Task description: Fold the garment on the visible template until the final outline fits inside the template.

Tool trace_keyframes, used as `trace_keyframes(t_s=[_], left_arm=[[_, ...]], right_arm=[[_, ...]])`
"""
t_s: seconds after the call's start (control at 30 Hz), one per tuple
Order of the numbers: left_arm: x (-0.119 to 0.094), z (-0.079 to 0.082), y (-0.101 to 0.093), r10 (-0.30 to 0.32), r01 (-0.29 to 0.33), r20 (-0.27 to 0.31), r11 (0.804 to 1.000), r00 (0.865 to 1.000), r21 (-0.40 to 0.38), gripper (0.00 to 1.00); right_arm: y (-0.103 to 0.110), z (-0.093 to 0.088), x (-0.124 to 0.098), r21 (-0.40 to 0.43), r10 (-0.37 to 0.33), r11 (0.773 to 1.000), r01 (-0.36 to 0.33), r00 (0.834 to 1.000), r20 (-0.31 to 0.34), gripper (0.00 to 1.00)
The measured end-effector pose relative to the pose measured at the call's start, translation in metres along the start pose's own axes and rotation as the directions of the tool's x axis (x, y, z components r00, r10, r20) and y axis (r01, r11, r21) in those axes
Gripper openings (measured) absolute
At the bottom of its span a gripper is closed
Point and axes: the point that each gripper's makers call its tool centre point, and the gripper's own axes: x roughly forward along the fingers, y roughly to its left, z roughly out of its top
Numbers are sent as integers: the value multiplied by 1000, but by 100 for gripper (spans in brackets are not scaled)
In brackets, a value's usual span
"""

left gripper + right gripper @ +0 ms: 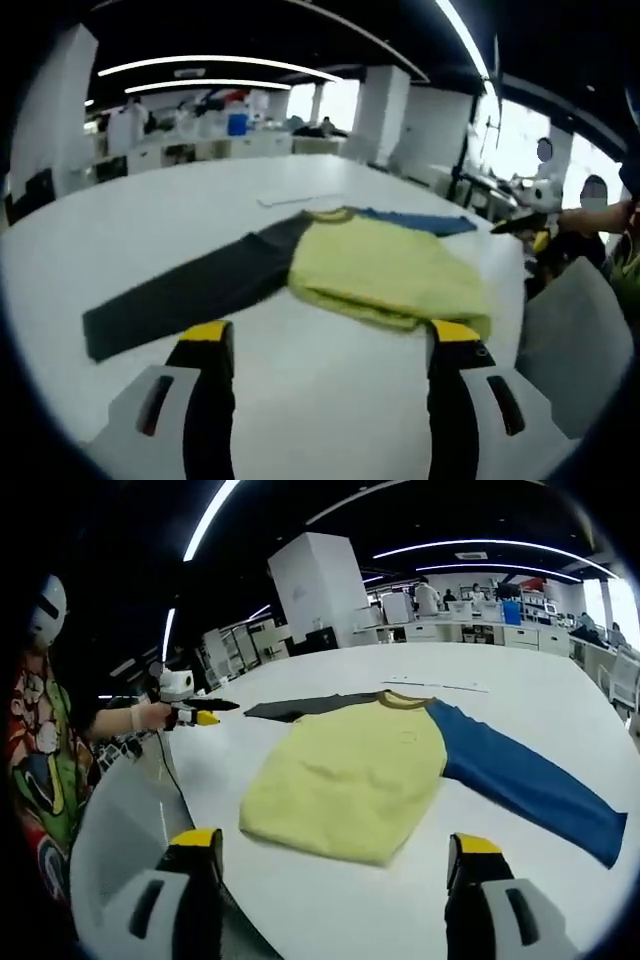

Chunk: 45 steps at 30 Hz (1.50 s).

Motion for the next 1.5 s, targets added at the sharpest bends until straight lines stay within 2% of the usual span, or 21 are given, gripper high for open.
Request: trace_keyframes(t_s=[0.07,0.13,0.2,0.27,0.53,0.63,0.67,0.7,0.8,0.87,0.93,0.97,1.1,1.2,1.3,1.4,1.43,1.47,1.5], left_arm=[[-1,-5,-12,-6,6,-4,1000,1000,17,74],[-3,-8,-20,-10,10,-2,1000,1000,-2,74],[-5,-10,-25,-6,6,8,1000,1000,-15,73],[-7,-13,-29,-7,8,3,1000,1000,-14,73],[-17,-12,-30,14,-13,20,999,1000,-42,72],[-19,-15,-31,19,-18,16,999,1000,-50,72],[-19,-15,-32,18,-17,16,998,1000,-54,71],[-19,-15,-32,17,-16,17,998,1000,-57,71],[-18,-17,-34,15,-15,7,998,1000,-62,71],[-18,-17,-34,12,-11,11,997,1000,-72,71],[-18,-18,-34,14,-14,11,997,1000,-74,70],[-18,-18,-34,15,-14,9,997,1000,-73,70],[-21,-20,-33,16,-16,6,997,1000,-81,70],[-22,-22,-33,17,-16,4,996,1000,-93,69],[-22,-24,-32,20,-20,3,994,1000,-104,68],[-22,-26,-34,18,-17,2,994,1000,-112,68],[-22,-27,-35,17,-17,1,993,1000,-113,68],[-23,-27,-35,17,-17,1,993,1000,-114,68],[-23,-28,-35,17,-17,2,993,1000,-117,68]], right_arm=[[6,-5,1,-56,-2,998,1,1000,-19,88],[12,-11,3,-93,5,996,-9,999,-43,85],[11,-14,4,-158,-7,987,-1,999,-52,77],[13,-18,5,-190,-4,982,-10,997,-72,74],[15,-14,17,-269,17,962,-41,996,-92,70],[15,-12,21,-317,18,947,-50,995,-103,66],[15,-11,23,-369,13,928,-54,994,-110,63],[15,-12,25,-390,12,919,-59,992,-123,59],[27,-15,38,-419,48,902,-107,988,-150,57],[31,-17,45,-492,45,861,-125,984,-172,53],[36,-18,53,-526,53,838,-144,982,-183,46],[38,-18,54,-526,58,838,-147,981,-183,44],[37,-24,67,-613,32,773,-162,976,-217,35],[41,-26,74,-636,46,749,-187,972,-232,28],[42,-30,82,-694,38,686,-217,964,-264,22],[47,-36,87,-702,59,665,-252,956,-288,20],[48,-38,90,-726,52,636,-262,953,-298,19],[48,-39,91,-737,48,620,-269,951,-306,18],[49,-40,94,-743,46,613,-267,952,-303,16]])
